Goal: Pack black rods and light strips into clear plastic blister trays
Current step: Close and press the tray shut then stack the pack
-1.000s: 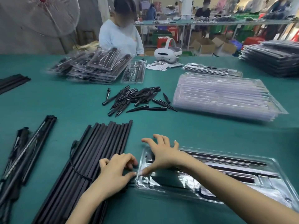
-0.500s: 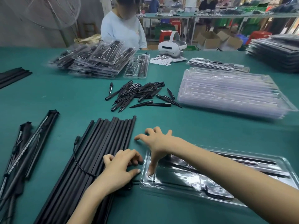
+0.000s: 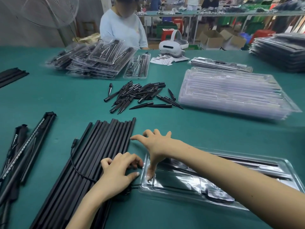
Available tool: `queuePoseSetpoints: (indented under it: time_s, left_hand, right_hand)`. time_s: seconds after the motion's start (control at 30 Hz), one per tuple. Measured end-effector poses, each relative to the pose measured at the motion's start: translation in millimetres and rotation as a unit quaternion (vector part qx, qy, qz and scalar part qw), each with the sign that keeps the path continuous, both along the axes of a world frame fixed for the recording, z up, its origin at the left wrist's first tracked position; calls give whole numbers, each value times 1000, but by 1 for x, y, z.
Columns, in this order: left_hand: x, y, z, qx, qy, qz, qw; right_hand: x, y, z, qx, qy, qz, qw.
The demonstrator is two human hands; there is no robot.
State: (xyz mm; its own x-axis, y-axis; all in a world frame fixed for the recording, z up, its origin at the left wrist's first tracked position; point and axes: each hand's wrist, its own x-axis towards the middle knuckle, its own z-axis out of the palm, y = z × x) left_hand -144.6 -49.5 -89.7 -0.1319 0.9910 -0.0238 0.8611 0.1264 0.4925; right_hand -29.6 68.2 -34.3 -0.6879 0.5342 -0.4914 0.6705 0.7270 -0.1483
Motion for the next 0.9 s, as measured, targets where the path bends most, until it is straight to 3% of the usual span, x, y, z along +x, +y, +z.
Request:
queuePoseSetpoints:
  time_s: [0.13, 0.27, 0.4, 0.9]
  left_hand:
    - [1, 4, 1, -5, -36, 10, 999]
    - [5, 12, 6, -44, -196, 43, 979]
    - [12, 18, 2, -55, -130, 26, 990]
    - [18, 28, -1, -128, -11, 1, 992]
  right_hand:
    - [-4, -2, 2, -12, -4, -12, 1000]
    - [-4, -5, 0, -22, -1, -29, 999]
    - [-6, -5, -4, -11, -3, -32, 999]
    - [-15, -7, -12, -20, -13, 14, 1000]
